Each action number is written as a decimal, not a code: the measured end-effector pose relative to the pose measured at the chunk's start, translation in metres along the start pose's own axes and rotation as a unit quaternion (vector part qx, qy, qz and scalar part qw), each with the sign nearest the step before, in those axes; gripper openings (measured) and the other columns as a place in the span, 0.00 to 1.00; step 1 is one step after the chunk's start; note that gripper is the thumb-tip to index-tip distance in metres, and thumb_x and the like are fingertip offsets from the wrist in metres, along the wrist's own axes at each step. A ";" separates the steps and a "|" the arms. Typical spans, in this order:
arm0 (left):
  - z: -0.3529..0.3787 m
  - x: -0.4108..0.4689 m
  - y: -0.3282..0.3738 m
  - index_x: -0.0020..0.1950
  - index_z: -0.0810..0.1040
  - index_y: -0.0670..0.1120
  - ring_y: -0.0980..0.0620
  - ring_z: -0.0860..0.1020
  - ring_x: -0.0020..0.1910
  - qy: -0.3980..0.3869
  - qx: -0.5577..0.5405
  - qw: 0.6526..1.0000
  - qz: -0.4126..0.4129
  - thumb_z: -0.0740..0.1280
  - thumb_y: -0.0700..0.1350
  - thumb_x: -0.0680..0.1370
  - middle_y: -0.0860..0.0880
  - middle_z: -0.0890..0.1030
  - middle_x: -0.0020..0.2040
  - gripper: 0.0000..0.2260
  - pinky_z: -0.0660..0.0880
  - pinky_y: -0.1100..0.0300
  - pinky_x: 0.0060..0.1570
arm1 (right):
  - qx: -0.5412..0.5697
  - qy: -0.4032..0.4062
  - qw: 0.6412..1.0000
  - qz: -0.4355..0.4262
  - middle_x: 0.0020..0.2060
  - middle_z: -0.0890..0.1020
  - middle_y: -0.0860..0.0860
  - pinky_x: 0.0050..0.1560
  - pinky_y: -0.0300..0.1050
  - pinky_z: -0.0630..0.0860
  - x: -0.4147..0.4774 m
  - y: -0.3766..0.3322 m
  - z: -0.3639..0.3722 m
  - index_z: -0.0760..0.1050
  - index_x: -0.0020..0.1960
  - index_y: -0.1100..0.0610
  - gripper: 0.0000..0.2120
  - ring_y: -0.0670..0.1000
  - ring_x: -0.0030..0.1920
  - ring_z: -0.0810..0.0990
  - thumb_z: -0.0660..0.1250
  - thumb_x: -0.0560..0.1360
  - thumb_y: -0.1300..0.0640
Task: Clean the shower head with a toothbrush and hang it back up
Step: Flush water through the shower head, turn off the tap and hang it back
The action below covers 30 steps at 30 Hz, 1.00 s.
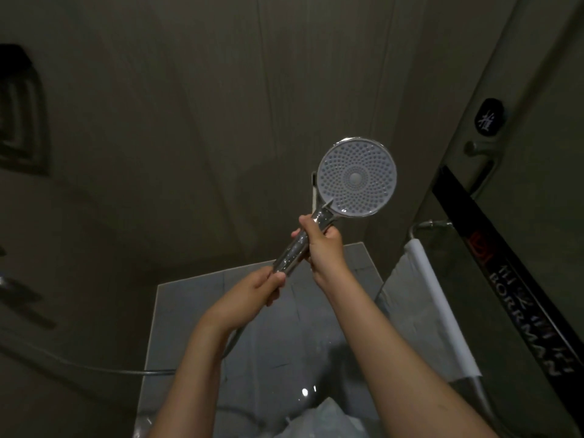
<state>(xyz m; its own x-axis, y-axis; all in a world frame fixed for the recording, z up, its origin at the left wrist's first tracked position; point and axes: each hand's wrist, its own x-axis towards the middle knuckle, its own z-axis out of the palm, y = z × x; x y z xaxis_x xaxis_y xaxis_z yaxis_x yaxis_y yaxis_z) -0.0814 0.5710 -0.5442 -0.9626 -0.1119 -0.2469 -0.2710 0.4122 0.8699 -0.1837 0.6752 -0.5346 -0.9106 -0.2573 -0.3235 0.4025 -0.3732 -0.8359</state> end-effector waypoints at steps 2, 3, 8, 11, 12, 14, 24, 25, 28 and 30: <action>0.006 0.002 0.003 0.42 0.69 0.50 0.52 0.73 0.37 0.047 0.131 0.990 0.013 0.57 0.48 0.81 0.51 0.73 0.37 0.09 0.66 0.60 0.37 | 0.004 0.035 0.999 -0.007 0.30 0.78 0.53 0.24 0.32 0.71 0.003 0.003 -0.002 0.71 0.41 0.56 0.05 0.42 0.24 0.76 0.66 0.76 0.59; 0.009 0.005 0.003 0.46 0.70 0.49 0.49 0.76 0.41 0.073 0.216 0.973 0.017 0.57 0.50 0.81 0.49 0.76 0.40 0.08 0.65 0.57 0.37 | 0.002 0.055 0.998 -0.009 0.30 0.78 0.53 0.23 0.32 0.70 0.004 0.005 -0.003 0.71 0.41 0.56 0.06 0.42 0.23 0.76 0.66 0.75 0.59; 0.023 0.009 -0.004 0.55 0.72 0.47 0.44 0.77 0.45 0.153 0.351 0.922 0.058 0.57 0.54 0.80 0.45 0.79 0.46 0.12 0.66 0.54 0.38 | 0.006 0.119 0.993 -0.015 0.30 0.78 0.54 0.21 0.31 0.68 0.008 0.007 -0.006 0.71 0.40 0.57 0.06 0.42 0.20 0.75 0.67 0.75 0.61; 0.014 0.009 -0.013 0.42 0.73 0.53 0.52 0.74 0.36 0.117 0.165 0.978 0.055 0.63 0.51 0.78 0.53 0.75 0.35 0.06 0.67 0.58 0.37 | -0.011 0.072 0.997 -0.006 0.31 0.78 0.55 0.20 0.31 0.67 0.005 0.003 -0.006 0.72 0.44 0.60 0.05 0.41 0.20 0.74 0.66 0.76 0.60; 0.010 0.009 -0.014 0.39 0.72 0.52 0.55 0.73 0.34 0.096 0.083 0.991 0.040 0.65 0.49 0.77 0.54 0.74 0.32 0.08 0.67 0.58 0.39 | -0.018 0.050 0.999 -0.004 0.31 0.78 0.55 0.20 0.32 0.67 0.004 0.002 -0.007 0.72 0.46 0.61 0.05 0.41 0.20 0.75 0.66 0.76 0.59; 0.003 0.006 -0.012 0.40 0.75 0.49 0.55 0.73 0.33 0.056 -0.049 0.997 0.019 0.67 0.49 0.76 0.53 0.74 0.30 0.07 0.70 0.58 0.41 | -0.022 0.009 1.000 0.001 0.32 0.79 0.54 0.23 0.33 0.71 0.003 -0.002 -0.006 0.72 0.49 0.61 0.06 0.42 0.23 0.77 0.66 0.76 0.59; 0.000 0.009 -0.012 0.42 0.71 0.49 0.54 0.68 0.32 0.013 -0.057 0.998 0.001 0.58 0.49 0.80 0.54 0.70 0.31 0.09 0.67 0.58 0.37 | -0.020 -0.019 0.999 -0.027 0.25 0.79 0.48 0.27 0.35 0.74 0.014 -0.007 0.000 0.72 0.43 0.57 0.04 0.42 0.25 0.78 0.66 0.76 0.60; 0.004 0.011 -0.013 0.42 0.70 0.50 0.52 0.70 0.35 0.033 0.015 0.999 0.006 0.58 0.50 0.81 0.52 0.72 0.33 0.09 0.67 0.56 0.40 | -0.030 -0.004 0.999 -0.028 0.25 0.80 0.48 0.26 0.34 0.73 0.016 -0.005 0.000 0.72 0.42 0.57 0.05 0.42 0.25 0.78 0.66 0.75 0.59; 0.015 0.015 -0.012 0.52 0.72 0.50 0.42 0.77 0.46 0.115 0.234 0.965 0.013 0.55 0.52 0.81 0.45 0.81 0.46 0.09 0.70 0.54 0.43 | -0.056 0.041 0.997 -0.037 0.26 0.80 0.49 0.22 0.32 0.69 0.022 0.000 -0.003 0.72 0.41 0.57 0.06 0.42 0.23 0.77 0.67 0.75 0.57; 0.023 0.017 -0.010 0.59 0.71 0.49 0.41 0.77 0.49 0.176 0.354 0.918 0.021 0.53 0.54 0.81 0.44 0.82 0.49 0.13 0.68 0.54 0.42 | -0.053 0.066 0.995 -0.043 0.28 0.80 0.51 0.22 0.33 0.69 0.025 0.002 -0.004 0.72 0.41 0.57 0.07 0.42 0.22 0.76 0.67 0.75 0.58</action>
<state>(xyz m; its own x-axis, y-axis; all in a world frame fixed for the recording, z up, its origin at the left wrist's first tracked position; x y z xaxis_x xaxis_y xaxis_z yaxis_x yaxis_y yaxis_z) -0.0945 0.5856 -0.5668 -0.9477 -0.3163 0.0433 -0.2825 0.8939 0.3482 -0.2060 0.6710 -0.5463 -0.9484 -0.1058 -0.2988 0.3169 -0.2913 -0.9026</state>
